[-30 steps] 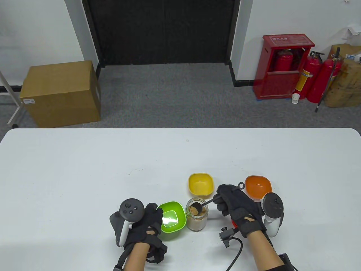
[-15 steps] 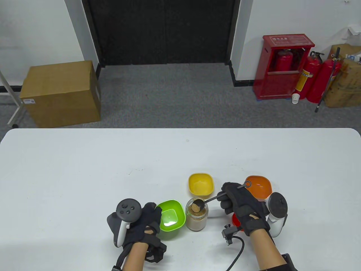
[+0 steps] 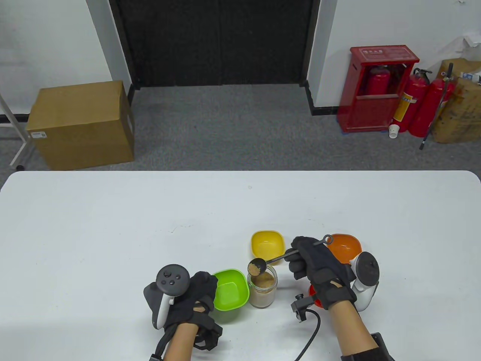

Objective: Scoop brown sugar granules from jar into dishes

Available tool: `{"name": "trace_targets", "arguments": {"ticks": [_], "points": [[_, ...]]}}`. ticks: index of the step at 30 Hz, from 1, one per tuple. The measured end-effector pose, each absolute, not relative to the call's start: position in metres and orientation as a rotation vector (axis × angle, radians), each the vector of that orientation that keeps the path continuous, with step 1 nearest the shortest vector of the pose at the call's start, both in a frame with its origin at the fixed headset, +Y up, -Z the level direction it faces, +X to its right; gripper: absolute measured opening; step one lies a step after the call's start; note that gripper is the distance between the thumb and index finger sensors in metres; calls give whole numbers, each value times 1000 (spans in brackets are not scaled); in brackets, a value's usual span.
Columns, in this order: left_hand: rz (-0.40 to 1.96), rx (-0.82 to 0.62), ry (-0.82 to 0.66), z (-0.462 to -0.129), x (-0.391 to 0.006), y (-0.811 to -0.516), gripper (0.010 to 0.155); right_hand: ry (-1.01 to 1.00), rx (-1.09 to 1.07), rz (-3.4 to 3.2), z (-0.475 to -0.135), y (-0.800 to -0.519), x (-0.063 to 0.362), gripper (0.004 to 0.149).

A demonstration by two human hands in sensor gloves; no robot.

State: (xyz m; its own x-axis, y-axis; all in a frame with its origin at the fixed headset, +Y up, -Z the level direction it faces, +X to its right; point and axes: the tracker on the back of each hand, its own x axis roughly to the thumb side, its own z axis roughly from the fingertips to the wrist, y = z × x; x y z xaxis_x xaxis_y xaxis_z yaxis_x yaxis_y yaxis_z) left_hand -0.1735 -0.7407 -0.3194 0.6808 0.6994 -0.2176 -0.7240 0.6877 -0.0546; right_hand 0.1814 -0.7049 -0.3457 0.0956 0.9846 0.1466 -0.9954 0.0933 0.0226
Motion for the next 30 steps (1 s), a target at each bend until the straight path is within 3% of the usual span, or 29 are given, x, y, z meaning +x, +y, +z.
{"name": "trace_targets", "arguments": {"ticks": [10, 30], "points": [[810, -139, 186, -319, -173, -740, 51, -81, 194, 1543, -338, -704, 157, 44], [800, -149, 184, -319, -170, -740, 51, 9, 289, 1576, -338, -709, 148, 39]]}}
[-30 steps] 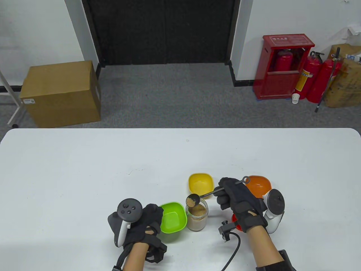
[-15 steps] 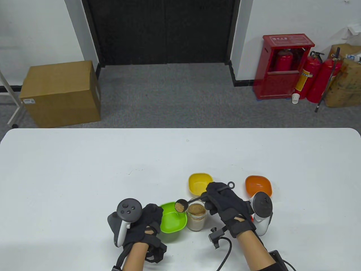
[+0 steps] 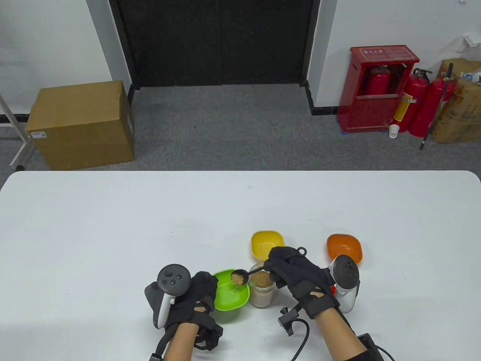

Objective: Scoop brown sugar granules from jar into dishes

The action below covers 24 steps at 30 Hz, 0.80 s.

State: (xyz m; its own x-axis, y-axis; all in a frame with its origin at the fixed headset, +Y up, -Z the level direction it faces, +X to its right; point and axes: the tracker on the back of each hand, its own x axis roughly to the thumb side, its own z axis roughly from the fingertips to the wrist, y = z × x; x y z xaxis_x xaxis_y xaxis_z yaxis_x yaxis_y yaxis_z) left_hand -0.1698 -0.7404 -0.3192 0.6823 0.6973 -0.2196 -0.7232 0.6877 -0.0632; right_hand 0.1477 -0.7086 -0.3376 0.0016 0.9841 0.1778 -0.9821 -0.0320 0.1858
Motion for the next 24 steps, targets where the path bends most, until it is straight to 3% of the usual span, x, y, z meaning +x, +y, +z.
{"name": "trace_targets", "arguments": {"ticks": [24], "points": [[814, -155, 193, -318, -170, -740, 52, 143, 528, 1632, -338, -704, 135, 36]]}}
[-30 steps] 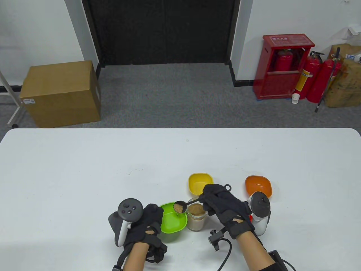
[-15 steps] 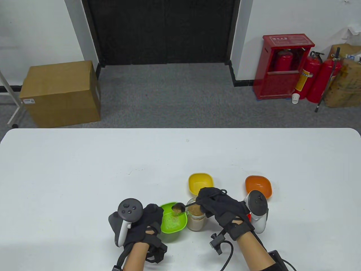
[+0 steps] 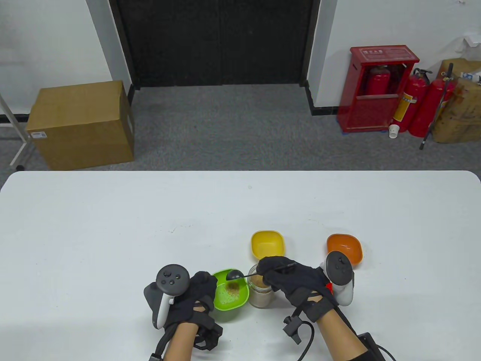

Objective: Scoop brown sugar granules from jar into dishes

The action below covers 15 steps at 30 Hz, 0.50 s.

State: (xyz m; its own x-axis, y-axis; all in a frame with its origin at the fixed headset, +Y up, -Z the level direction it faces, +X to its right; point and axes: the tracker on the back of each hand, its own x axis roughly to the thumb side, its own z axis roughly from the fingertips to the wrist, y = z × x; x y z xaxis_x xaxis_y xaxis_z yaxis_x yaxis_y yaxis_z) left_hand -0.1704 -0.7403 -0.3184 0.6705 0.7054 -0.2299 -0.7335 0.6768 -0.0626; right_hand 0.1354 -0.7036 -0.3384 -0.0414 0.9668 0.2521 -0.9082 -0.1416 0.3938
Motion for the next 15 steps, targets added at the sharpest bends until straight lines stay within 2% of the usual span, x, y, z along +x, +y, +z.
{"name": "trace_targets", "arguments": {"ticks": [5, 15], "points": [[816, -155, 194, -318, -171, -740, 52, 142, 544, 1663, -338, -704, 134, 36], [841, -150, 240, -322, -185, -741, 52, 26, 402, 1512, -337, -701, 154, 41]]}}
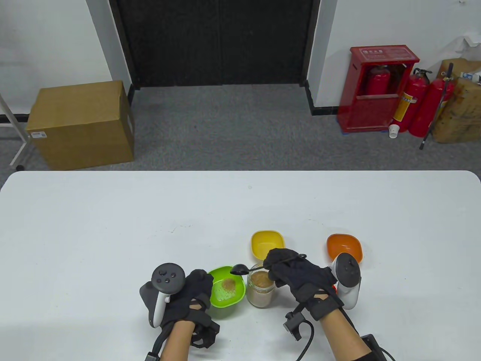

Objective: Scoop brown sugar granules from jar into dishes

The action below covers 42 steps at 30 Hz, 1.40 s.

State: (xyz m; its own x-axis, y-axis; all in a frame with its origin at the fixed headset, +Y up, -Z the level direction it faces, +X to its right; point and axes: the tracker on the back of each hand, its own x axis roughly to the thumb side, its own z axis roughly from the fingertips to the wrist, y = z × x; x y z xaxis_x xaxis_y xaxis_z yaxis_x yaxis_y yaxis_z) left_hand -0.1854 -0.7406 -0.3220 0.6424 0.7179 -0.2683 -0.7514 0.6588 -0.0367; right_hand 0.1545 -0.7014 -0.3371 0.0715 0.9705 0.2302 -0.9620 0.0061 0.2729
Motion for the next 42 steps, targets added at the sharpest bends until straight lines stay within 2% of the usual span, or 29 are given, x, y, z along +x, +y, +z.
{"name": "trace_targets", "arguments": {"ticks": [13, 21, 29, 35, 40, 42], "points": [[904, -18, 563, -321, -267, -760, 54, -91, 276, 1485, -332, -700, 190, 46], [880, 28, 720, -314, -288, -769, 56, -81, 257, 1487, -333, -702, 192, 46], [759, -35, 720, -315, -282, -765, 60, -81, 260, 1502, -333, -701, 193, 47], [666, -45, 687, -313, -275, -746, 73, -103, 258, 1560, -332, -696, 193, 47], [563, 61, 576, -314, -257, -723, 70, -99, 294, 1582, -331, -692, 188, 47], [553, 117, 480, -314, -243, -712, 68, -103, 317, 1597, -330, -689, 185, 47]]}}
